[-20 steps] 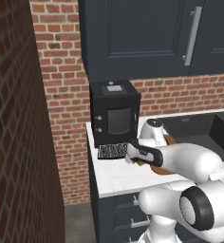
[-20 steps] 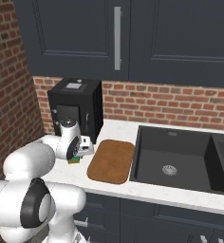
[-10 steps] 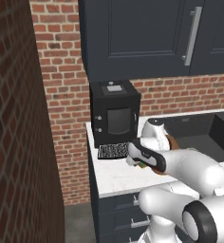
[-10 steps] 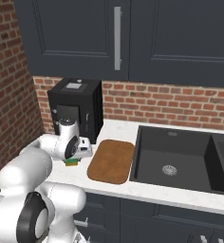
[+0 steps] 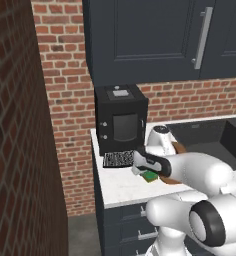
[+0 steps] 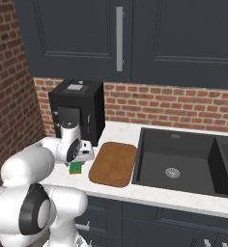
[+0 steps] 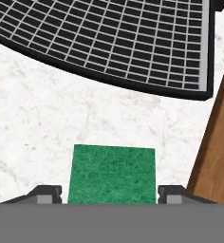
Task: Pick up the sponge from the counter and clean the cutting board by briefly scrubbing or pressing down on the cutting board. Once finished, release the sponge.
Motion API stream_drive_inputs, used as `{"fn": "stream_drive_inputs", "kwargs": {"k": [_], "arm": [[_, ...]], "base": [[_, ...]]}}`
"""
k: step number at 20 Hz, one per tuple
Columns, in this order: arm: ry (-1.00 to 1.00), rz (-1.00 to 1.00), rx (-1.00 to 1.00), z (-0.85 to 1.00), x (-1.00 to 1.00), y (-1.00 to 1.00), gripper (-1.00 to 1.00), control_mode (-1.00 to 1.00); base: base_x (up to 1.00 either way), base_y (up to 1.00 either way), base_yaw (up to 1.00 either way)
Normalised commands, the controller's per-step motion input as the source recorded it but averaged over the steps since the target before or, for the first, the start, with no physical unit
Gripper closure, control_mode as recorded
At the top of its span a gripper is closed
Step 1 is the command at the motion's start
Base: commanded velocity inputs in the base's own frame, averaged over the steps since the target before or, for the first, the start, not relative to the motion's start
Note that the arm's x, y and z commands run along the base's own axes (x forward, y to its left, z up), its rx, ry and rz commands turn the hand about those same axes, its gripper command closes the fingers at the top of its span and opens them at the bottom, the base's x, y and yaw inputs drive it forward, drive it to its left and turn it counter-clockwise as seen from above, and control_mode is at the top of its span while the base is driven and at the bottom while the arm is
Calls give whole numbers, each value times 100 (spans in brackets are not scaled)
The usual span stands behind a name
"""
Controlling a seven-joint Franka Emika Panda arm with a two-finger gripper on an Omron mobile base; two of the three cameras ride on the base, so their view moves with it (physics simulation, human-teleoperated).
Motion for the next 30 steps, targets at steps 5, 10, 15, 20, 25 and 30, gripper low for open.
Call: {"fn": "stream_drive_inputs", "kwargs": {"k": [5, 10, 15, 20, 25, 30], "arm": [[1, 0, 0, -27, 16, 1, -100, -100], [0, 0, 0, -12, -3, 4, -100, -100], [0, 0, 0, 10, -40, 0, -100, -100], [-1, 0, 0, 49, -30, 0, -100, -100], [-6, 0, 0, 53, -5, 0, -100, -100], [-8, 0, 0, 24, 0, 0, -100, -100]], "base": [[0, 0, 0], [0, 0, 0], [0, 0, 0], [0, 0, 0], [0, 0, 0], [0, 0, 0]]}}
